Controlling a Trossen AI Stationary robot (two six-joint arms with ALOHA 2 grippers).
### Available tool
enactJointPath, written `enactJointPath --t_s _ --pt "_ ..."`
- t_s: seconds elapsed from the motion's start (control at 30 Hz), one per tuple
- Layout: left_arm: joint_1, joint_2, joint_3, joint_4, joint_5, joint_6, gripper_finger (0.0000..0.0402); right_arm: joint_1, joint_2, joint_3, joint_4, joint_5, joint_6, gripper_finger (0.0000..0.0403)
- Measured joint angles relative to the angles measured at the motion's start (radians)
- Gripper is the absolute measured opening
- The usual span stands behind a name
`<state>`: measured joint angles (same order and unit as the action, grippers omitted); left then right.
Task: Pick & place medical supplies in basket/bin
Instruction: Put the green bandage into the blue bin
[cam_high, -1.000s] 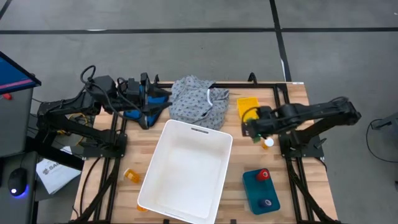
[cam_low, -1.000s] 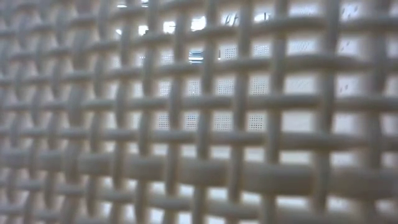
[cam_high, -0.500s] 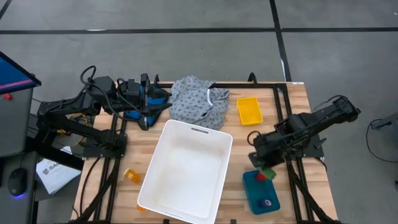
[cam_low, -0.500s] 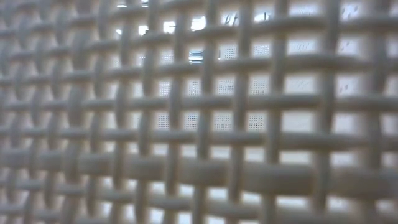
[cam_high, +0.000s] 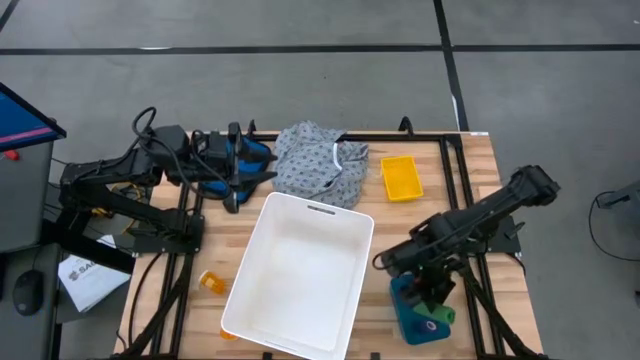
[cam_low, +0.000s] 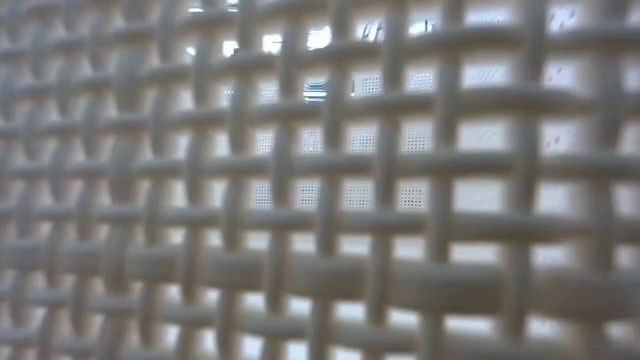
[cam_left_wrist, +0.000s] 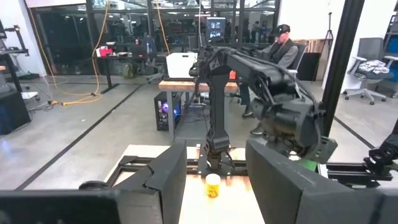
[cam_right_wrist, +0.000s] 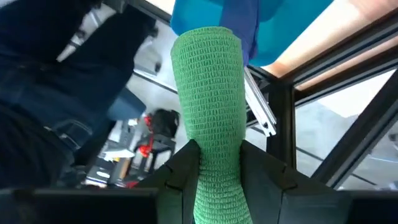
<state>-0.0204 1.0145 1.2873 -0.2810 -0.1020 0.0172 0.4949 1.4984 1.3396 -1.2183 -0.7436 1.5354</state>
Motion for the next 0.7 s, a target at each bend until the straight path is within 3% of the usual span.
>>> enactJointPath --t_s 0.3,0.7 --pt "-0.007 0.0 0.0 0.0 0.0 -0.007 0.0155 0.008 0.15 0.001 0.037 -0.07 -0.108 0.0102" --pt "-0.007 0.0 0.0 -0.001 0.0 -0.03 0.0155 -0.04 0.251 -0.026 0.017 -0.06 -0.257 0.0102"
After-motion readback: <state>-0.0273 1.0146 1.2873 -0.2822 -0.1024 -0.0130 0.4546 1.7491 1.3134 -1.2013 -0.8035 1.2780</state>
